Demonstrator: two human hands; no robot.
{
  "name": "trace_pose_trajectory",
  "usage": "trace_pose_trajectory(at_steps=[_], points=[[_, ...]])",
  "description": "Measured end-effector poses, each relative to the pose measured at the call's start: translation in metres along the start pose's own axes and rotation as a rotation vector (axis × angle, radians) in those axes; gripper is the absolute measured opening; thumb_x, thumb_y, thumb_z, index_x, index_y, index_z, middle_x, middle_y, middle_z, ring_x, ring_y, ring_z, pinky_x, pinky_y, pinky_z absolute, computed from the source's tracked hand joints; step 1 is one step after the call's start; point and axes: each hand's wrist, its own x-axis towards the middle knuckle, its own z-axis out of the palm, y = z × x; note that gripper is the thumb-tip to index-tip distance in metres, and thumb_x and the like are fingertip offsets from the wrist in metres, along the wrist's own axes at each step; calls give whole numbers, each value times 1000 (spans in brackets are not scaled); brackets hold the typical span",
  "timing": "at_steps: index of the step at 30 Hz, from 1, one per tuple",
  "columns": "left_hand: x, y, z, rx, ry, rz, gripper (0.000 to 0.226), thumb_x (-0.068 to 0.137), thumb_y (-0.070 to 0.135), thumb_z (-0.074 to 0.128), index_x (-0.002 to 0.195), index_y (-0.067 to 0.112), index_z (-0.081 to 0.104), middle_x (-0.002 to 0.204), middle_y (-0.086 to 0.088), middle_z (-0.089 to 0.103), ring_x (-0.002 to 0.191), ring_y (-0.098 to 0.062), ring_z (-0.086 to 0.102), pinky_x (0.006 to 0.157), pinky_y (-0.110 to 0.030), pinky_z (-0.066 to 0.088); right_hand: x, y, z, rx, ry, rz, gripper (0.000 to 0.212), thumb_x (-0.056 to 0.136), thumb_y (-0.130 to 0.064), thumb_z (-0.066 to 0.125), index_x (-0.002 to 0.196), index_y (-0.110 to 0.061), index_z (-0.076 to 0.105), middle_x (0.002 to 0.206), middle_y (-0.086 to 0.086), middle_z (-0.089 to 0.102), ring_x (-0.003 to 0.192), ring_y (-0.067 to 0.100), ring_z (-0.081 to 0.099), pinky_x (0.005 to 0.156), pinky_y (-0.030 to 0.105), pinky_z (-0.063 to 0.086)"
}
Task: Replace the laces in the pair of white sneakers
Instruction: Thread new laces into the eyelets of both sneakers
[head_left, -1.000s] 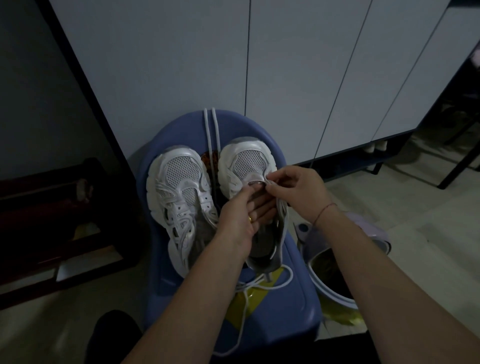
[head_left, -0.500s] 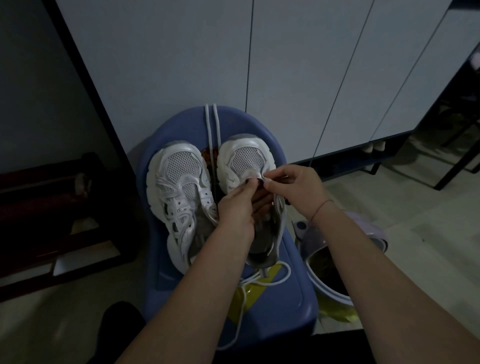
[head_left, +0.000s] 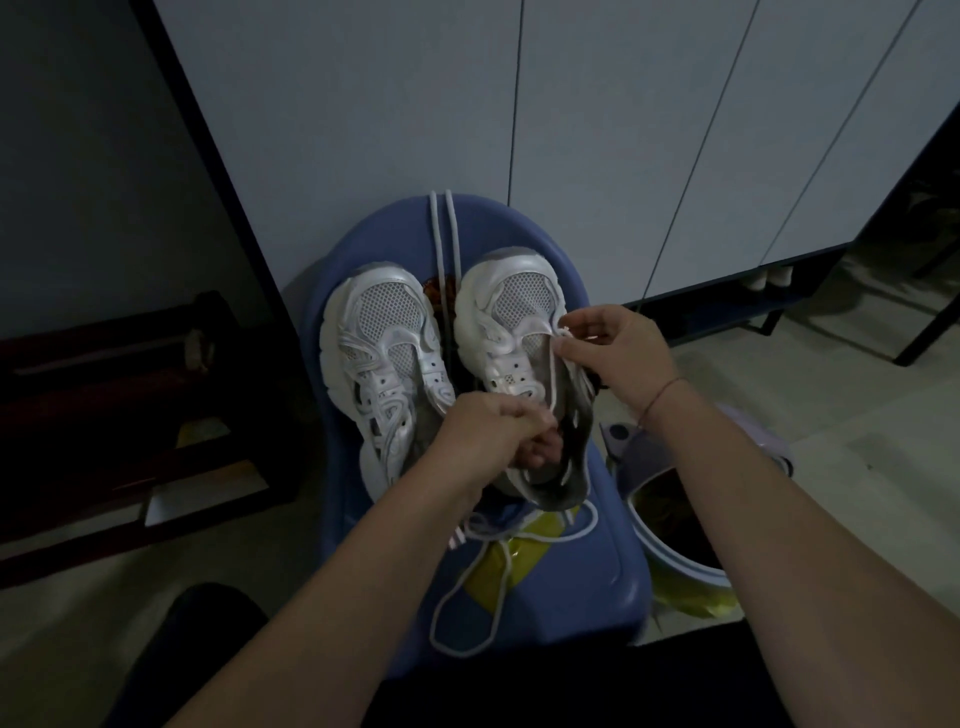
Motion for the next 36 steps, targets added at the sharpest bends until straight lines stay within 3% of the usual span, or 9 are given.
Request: trace_pose_trajectory(at_steps=[5,8,11,15,19,22,24,28,36], points=[[-23,-32,-11,324,-394,-218,19,94,3,59,76,5,65,58,0,68,51,-6,65,54,-15,53,-2,0,-2,14,3,44,13,76,-17,77,83,-16,66,76,-5,66,55,-8,58,58,8,47],[-25,-45,-19,474,-469,-294,21,95,6,59,74,8,63,61,1,68,53,-4,65,57,-14,54,-5,0,-3,3,9,67,13,77,-19,77,83,-15,67,74,-5,66,57,-5,58,58,9,48],[-23,-43,-22,489,-296,-181,17,93,10,63,77,9,66,68,-4,68,54,-5,65,56,-15,53,-7,1,-2,35,15,86,13,77,-20,77,78,-17,65,74,-3,65,59,-2,58,55,11,47],[-20,-25,-10,316,25,117,21,93,18,65,75,7,63,58,-7,64,44,-13,59,44,-18,45,-9,-1,2,66,22,87,15,77,-19,78,74,-19,63,73,-3,65,56,-4,57,54,10,46],[-10,-4,-1,185,163,335,12,98,24,58,97,12,60,58,-8,59,42,-17,52,44,-23,44,-9,0,3,63,24,98,16,76,-22,78,75,-19,63,75,-1,66,66,7,57,59,16,47],[1,3,7,162,133,325,23,102,24,49,124,23,56,58,-9,59,38,-14,51,41,-19,41,-10,0,7,51,16,96,16,77,-24,77,82,-15,65,76,-1,65,65,6,57,55,12,45],[11,5,11,129,147,295,27,104,23,42,129,23,53,57,-10,60,35,-13,51,37,-17,38,-10,0,9,41,17,88,16,77,-24,77,83,-16,64,78,-3,65,69,6,58,62,13,48],[26,13,10,23,212,202,30,107,23,33,113,4,56,54,-11,61,33,-16,53,34,-17,36,-8,1,15,47,2,70,15,78,-20,76,82,-14,63,77,-2,64,72,7,58,67,15,49],[31,17,10,-65,170,39,44,107,29,32,94,-4,58,48,-10,62,36,-18,58,32,-18,39,-3,5,19,-1,6,62,23,76,-23,78,88,-8,66,84,6,67,75,11,58,69,19,50]])
